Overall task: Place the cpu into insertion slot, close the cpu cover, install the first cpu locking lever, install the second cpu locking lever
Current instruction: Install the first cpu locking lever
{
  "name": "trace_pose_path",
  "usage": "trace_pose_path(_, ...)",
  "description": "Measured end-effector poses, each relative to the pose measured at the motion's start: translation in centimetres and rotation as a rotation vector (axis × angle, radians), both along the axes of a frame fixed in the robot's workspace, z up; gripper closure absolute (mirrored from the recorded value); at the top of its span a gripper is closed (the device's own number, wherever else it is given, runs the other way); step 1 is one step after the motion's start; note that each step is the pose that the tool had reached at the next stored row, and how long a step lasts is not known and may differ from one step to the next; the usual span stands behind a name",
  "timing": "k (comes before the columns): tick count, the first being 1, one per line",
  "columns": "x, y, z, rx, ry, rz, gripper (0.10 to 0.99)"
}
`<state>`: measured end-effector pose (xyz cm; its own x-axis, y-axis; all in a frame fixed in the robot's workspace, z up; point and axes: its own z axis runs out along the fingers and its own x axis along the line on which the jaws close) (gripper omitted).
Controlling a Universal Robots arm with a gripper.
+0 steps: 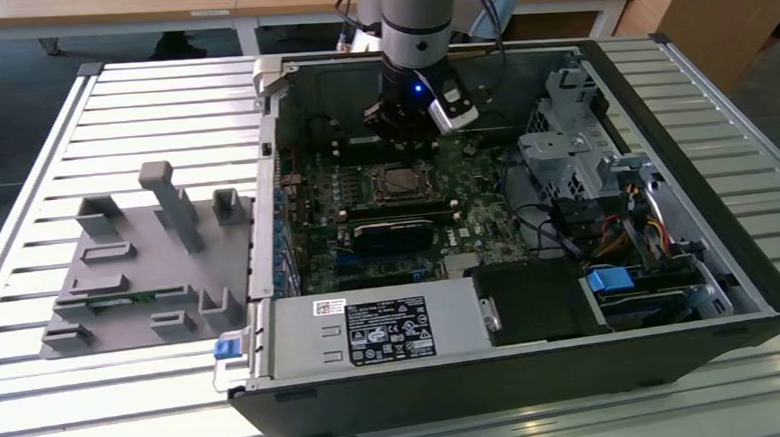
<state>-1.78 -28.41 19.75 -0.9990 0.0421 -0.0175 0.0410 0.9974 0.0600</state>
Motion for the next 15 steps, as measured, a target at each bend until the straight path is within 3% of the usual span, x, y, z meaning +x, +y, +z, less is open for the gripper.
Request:
trace_pose_path(6, 0.03, 0.06, 0.07, 0.003, -0.0021, 0.0, 0.98)
trace_pose_path(15, 0.02, 0.01, 0.29, -0.002, -0.0004, 0.0, 0.98)
